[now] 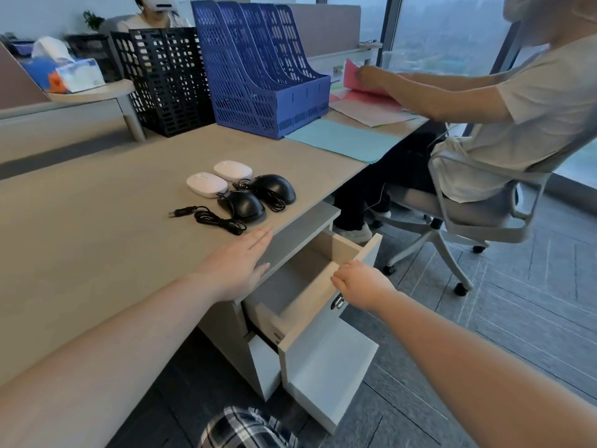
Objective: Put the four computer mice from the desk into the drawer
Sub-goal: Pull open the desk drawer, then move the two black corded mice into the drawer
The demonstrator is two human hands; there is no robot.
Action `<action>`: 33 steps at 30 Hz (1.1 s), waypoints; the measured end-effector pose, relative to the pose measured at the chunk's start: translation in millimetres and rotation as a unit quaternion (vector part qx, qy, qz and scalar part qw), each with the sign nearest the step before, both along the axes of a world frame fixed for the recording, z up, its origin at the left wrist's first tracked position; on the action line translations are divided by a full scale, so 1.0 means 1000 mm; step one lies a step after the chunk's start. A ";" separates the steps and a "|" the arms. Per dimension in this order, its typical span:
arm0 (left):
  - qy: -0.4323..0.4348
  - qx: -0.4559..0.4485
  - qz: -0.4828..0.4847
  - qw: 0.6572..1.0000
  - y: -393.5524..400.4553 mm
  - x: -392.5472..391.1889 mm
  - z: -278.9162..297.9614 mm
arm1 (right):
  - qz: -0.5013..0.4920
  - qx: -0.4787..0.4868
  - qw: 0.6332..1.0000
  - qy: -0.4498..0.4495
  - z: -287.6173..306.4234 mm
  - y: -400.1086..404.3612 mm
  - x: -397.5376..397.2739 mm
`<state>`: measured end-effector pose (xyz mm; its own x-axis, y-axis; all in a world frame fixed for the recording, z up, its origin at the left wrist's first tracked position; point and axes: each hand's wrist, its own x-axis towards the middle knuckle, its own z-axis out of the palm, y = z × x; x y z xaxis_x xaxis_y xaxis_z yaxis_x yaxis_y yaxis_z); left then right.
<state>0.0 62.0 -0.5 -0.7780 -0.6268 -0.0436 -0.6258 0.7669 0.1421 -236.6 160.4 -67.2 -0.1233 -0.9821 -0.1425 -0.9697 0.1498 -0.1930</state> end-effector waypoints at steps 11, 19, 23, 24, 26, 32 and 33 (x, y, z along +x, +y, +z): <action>0.000 0.022 0.051 0.998 0.014 0.005 0.000 | -0.091 0.027 0.994 0.059 0.005 0.093 -0.030; 0.108 -0.028 0.039 0.993 0.002 0.007 0.019 | -0.071 0.018 0.994 0.079 0.012 0.077 -0.032; 0.097 -0.132 0.042 0.986 -0.022 0.011 0.047 | -0.047 -0.046 0.997 0.049 0.023 0.038 -0.024; 0.052 -0.133 0.053 0.988 -0.031 0.013 0.053 | -0.048 -0.077 0.995 0.026 0.028 0.026 -0.020; -0.067 -0.146 0.061 0.985 -0.050 0.018 0.062 | -0.047 -0.142 0.988 -0.031 0.041 0.001 -0.012; -0.214 -0.128 0.022 0.968 -0.096 0.017 0.067 | -0.040 -0.230 0.962 -0.139 0.079 -0.079 0.018; -0.225 -0.126 0.007 0.966 -0.099 0.012 0.068 | -0.039 -0.226 0.961 -0.156 0.080 -0.093 0.022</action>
<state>12.4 -37.1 67.1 -0.7078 -0.6715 -0.2193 -0.5908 0.7329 -0.3373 -214.9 67.1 12.7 -0.2202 -0.9417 0.2544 -0.8427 0.0524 -0.5358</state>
